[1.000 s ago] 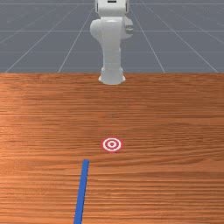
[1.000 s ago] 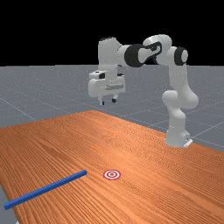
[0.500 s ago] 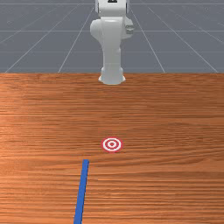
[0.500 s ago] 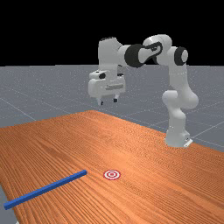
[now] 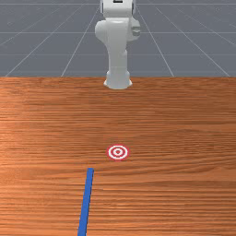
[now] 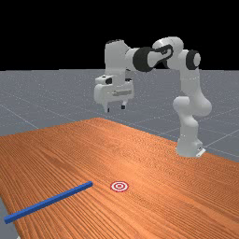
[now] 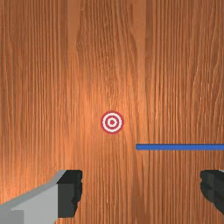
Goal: Pull the pivot to the target area
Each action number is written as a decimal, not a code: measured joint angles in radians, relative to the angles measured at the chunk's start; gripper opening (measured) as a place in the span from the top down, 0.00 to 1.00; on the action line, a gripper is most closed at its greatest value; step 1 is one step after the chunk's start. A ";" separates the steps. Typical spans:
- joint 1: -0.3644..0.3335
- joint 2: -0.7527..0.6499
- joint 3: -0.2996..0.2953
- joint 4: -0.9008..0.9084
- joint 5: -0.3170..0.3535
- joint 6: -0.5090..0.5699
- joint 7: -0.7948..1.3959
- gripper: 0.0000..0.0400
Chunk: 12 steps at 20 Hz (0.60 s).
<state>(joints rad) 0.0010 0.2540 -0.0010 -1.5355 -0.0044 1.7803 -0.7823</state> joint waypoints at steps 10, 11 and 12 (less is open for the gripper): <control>0.000 0.008 0.000 0.010 0.000 -0.013 -0.002 0.00; 0.000 0.006 0.000 0.006 0.000 -0.009 -0.002 0.00; 0.000 0.004 0.000 0.003 0.000 -0.007 -0.002 0.00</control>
<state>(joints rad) 0.0011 0.2579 -0.0007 -1.5324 -0.0045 1.7737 -0.7843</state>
